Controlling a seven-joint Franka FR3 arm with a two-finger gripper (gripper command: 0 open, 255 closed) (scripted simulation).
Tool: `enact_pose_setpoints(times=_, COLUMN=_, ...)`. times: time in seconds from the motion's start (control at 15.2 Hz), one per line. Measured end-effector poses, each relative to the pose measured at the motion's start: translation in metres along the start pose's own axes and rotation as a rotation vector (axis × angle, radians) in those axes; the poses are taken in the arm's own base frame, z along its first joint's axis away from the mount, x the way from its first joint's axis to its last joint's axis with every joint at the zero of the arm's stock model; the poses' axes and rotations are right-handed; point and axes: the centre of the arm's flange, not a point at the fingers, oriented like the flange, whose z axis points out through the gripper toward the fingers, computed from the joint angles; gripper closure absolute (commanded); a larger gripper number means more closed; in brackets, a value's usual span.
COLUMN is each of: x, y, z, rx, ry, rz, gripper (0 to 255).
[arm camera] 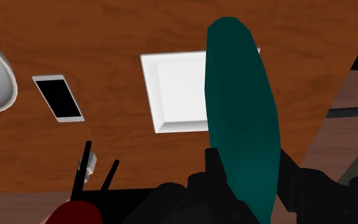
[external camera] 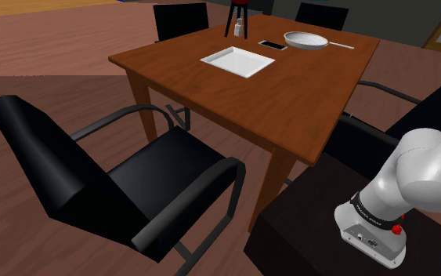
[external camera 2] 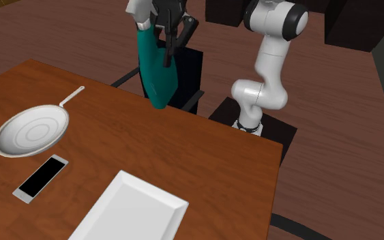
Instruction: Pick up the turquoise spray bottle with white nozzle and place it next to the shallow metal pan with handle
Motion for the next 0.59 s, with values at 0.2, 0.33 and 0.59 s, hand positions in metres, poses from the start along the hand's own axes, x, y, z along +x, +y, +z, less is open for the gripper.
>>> enact_pose_setpoints(times=0.2, x=0.007, y=0.001, z=-0.014, rx=0.0, ry=0.0, rz=0.0, gripper=255)
enact_pose_setpoints(times=0.33, x=0.012, y=0.001, z=-0.023, rx=0.0, ry=0.0, rz=0.0, gripper=255)
enact_pose_setpoints(times=0.59, x=0.004, y=0.035, z=-0.011, rx=0.0, ry=-0.001, rz=0.0, gripper=255)
